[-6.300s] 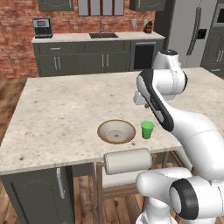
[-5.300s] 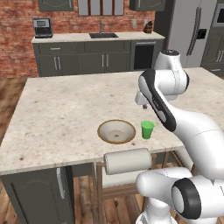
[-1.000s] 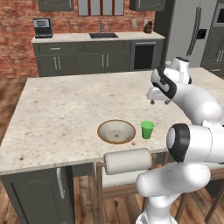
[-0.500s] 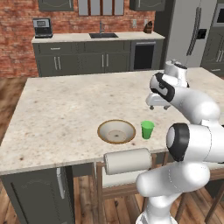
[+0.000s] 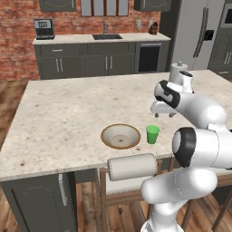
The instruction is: Place the cup inside the bowl on the dining table and move the bowl to any counter.
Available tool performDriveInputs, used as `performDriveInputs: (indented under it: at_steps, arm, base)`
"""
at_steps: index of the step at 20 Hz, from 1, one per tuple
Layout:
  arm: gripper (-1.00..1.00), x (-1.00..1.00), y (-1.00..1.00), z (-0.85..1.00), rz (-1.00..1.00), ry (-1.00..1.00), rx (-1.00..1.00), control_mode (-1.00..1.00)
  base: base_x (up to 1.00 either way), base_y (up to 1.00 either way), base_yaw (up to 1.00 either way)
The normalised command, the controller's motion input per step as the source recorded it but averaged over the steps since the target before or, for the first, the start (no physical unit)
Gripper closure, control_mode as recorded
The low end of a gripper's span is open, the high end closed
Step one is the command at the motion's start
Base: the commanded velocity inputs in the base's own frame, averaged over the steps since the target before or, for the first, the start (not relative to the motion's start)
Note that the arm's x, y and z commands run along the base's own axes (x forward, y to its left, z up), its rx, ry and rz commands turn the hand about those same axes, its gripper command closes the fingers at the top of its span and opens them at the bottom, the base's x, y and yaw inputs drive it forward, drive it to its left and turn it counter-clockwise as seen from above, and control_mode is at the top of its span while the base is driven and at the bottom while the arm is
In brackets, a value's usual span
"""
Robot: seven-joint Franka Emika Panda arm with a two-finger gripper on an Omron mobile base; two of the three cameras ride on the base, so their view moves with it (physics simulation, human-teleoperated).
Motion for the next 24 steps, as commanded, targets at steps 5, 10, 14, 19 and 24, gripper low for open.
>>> performDriveInputs:
  at_steps: [5, 10, 14, 19, 24]
  arm:
    - [-1.0, 0.0, 0.0, -0.15, 0.0, 0.0, 0.0, -1.0]
    - [-1.0, 0.0, 0.0, -0.14, 0.0, 0.0, 0.0, -1.0]
    - [-1.0, 0.0, 0.0, -0.17, 0.0, 0.0, 0.0, -1.0]
    - [-1.0, 0.0, 0.0, -0.19, 0.0, 0.0, 0.0, -1.0]
    - [-1.0, 0.0, 0.0, -0.18, 0.0, 0.0, 0.0, -1.0]
  base:
    - [0.0, 0.0, 0.0]
    - [0.0, 0.0, 0.0]
    - [0.0, 0.0, 0.0]
    - [0.0, 0.0, 0.0]
    - [0.0, 0.0, 0.0]
